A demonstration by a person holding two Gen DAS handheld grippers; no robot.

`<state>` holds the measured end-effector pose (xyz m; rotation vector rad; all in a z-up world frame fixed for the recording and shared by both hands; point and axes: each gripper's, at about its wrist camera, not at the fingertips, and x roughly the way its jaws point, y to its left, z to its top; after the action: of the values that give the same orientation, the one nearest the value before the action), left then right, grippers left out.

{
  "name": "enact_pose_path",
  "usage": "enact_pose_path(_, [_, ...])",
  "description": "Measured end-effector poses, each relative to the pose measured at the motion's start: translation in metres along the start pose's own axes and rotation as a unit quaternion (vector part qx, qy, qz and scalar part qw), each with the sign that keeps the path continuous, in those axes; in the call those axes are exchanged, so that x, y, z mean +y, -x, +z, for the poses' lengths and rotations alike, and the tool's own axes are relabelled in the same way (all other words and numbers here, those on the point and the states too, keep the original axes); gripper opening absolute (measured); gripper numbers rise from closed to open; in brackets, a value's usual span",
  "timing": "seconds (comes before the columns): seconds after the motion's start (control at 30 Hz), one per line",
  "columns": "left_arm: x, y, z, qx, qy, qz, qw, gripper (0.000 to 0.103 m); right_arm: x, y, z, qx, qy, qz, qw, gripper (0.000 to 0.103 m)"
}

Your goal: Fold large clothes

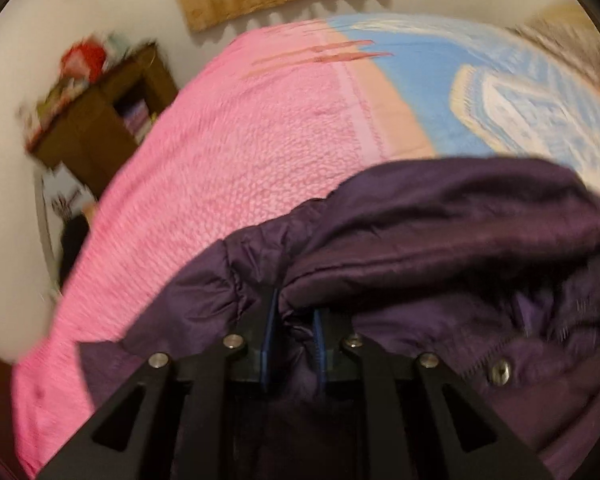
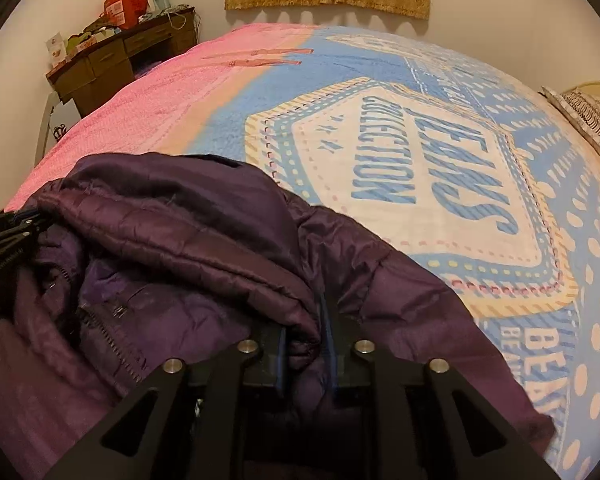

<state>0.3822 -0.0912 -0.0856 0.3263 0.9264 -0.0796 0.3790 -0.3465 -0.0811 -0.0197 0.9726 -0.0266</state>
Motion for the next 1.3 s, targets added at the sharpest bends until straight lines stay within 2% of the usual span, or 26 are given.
enact_pose_path(0.03, [0.003,0.009,-0.003,-0.008,-0.01,-0.002,0.9999,0.044,-0.002,0.01,-0.003,0.001,0.0,0.008,1.0,0.03])
enact_pose_path(0.07, [0.014,0.018,-0.008,-0.018,-0.01,-0.006,0.9998,0.057,-0.006,0.021,-0.007,-0.004,-0.001,0.019,1.0,0.038])
enact_pose_path(0.1, [0.024,0.03,-0.015,-0.032,-0.005,-0.014,0.9994,0.08,-0.009,0.031,-0.01,-0.009,-0.003,0.027,1.0,0.053])
enact_pose_path(0.13, [0.035,0.044,-0.021,-0.05,0.001,-0.028,0.9984,0.088,-0.013,0.044,-0.015,-0.019,-0.003,0.03,0.999,0.059])
enact_pose_path(0.17, [0.044,0.056,-0.024,-0.064,0.004,-0.041,0.9971,0.087,-0.015,0.055,-0.018,-0.029,-0.002,0.03,0.999,0.062])
enact_pose_path(0.23, [0.055,0.07,-0.019,-0.087,0.008,-0.049,0.995,0.087,-0.02,0.083,-0.017,-0.066,-0.001,0.033,0.997,0.062])
enact_pose_path(0.33, [0.071,0.09,0.009,-0.135,0.046,-0.053,0.9884,0.087,-0.015,0.11,0.008,-0.127,-0.013,0.048,0.991,0.061])
enact_pose_path(0.4, [0.07,0.085,0.041,-0.142,0.074,-0.065,0.9849,0.087,-0.002,0.111,0.032,-0.142,-0.02,0.05,0.988,0.04])
enact_pose_path(0.47, [0.061,0.063,0.071,-0.128,0.098,-0.065,0.9847,0.087,0.014,0.094,0.057,-0.127,-0.025,0.072,0.989,0.038])
enact_pose_path(0.53, [0.046,0.038,0.082,-0.112,0.103,-0.06,0.9866,0.084,0.031,0.061,0.075,-0.099,-0.026,0.08,0.992,0.037])
enact_pose_path(0.57, [0.039,0.025,0.082,-0.1,0.098,-0.05,0.9889,0.081,0.041,0.042,0.078,-0.084,-0.014,0.071,0.994,0.037])
enact_pose_path(0.63, [0.032,-0.002,0.067,-0.043,0.105,-0.04,0.9927,0.059,0.052,0.006,0.072,-0.039,0.011,0.076,0.996,0.037])
enact_pose_path(0.67, [0.032,-0.02,0.053,-0.007,0.117,-0.063,0.9911,0.057,0.052,-0.009,0.065,-0.017,0.017,0.083,0.996,0.037])
enact_pose_path(0.7, [0.031,-0.029,0.038,0.009,0.121,-0.075,0.9898,0.058,0.051,-0.025,0.055,0.005,0.023,0.09,0.996,0.037])
enact_pose_path(0.73, [0.03,-0.033,0.028,0.013,0.124,-0.078,0.9892,0.06,0.046,-0.033,0.045,0.004,0.028,0.111,0.993,0.037])
enact_pose_path(0.83, [0.033,-0.034,-0.002,-0.001,0.148,-0.092,0.9848,0.061,0.022,-0.036,0.042,-0.006,-0.013,0.173,0.985,0.036])
enact_pose_path(0.9, [0.029,-0.031,-0.005,-0.01,0.145,-0.077,0.9864,0.062,0.015,-0.042,0.042,-0.004,-0.031,0.192,0.981,0.035])
enact_pose_path(0.97, [0.018,-0.038,0.003,-0.006,0.128,-0.045,0.9907,0.066,0.018,-0.044,0.042,-0.007,-0.032,0.187,0.982,0.035])
enact_pose_path(1.03, [0.007,-0.042,0.013,-0.007,0.115,-0.006,0.9933,0.075,0.028,-0.043,0.042,-0.01,-0.013,0.16,0.987,0.035])
enact_pose_path(1.1, [-0.001,-0.042,0.018,-0.013,0.101,0.023,0.9945,0.077,0.037,-0.043,0.043,-0.01,0.006,0.139,0.99,0.035])
enact_pose_path(1.17, [-0.001,-0.041,0.018,-0.016,0.098,0.028,0.9946,0.077,0.037,-0.04,0.042,-0.01,0.017,0.127,0.992,0.036])
enact_pose_path(1.3, [0.011,-0.04,0.018,-0.007,0.114,-0.003,0.9934,0.076,0.033,-0.034,0.044,0.007,0.023,0.121,0.992,0.037])
